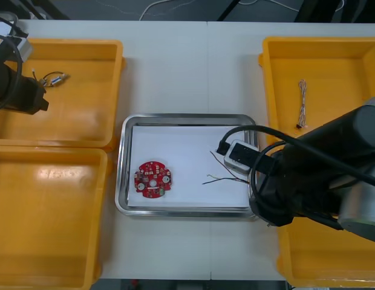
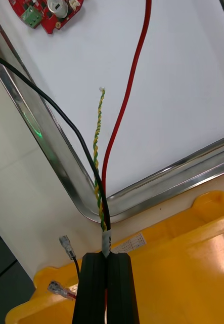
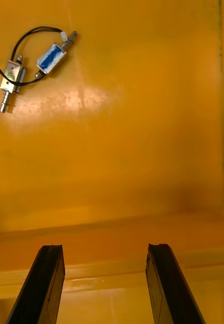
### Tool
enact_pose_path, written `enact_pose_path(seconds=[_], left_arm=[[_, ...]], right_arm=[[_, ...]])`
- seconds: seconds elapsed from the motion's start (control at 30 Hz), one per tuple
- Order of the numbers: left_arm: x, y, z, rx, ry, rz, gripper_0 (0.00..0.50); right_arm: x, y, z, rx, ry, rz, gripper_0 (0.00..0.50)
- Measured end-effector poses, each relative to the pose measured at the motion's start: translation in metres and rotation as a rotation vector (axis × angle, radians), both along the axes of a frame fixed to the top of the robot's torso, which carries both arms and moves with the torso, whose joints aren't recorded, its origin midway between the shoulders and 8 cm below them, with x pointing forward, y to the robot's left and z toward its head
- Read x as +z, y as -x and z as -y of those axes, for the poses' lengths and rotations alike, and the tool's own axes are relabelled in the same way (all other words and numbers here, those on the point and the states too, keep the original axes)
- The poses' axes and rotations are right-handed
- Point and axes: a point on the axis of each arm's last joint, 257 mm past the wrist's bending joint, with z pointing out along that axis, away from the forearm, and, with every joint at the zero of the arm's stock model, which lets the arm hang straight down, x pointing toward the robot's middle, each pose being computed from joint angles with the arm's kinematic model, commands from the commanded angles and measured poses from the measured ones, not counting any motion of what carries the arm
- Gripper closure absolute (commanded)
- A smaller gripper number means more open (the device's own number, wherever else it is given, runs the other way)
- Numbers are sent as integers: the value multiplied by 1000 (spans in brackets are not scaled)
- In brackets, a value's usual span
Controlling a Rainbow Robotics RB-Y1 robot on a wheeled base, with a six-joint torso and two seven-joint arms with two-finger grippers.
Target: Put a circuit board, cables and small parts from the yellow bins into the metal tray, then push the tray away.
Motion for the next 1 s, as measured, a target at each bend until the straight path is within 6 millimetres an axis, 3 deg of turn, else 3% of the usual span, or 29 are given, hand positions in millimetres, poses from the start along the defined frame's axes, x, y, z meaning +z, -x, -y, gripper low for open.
enact_pose_path(seconds=[0.27, 0.47, 0.67, 1.0], left_arm=[[-4, -26, -25, 50, -2, 58, 25], [-9, -37, -51, -2, -113, 64, 26], [-13, -55, -71, -100, -224, 73, 26], [-35, -93, -90, -28, -145, 133, 27]], right_arm=[[-18, -23, 4, 152, 170, 0, 500], [-25, -36, -3, 191, 173, -8, 500], [-32, -48, -17, 320, 240, 27, 500], [-64, -55, -51, 466, 297, 60, 500]])
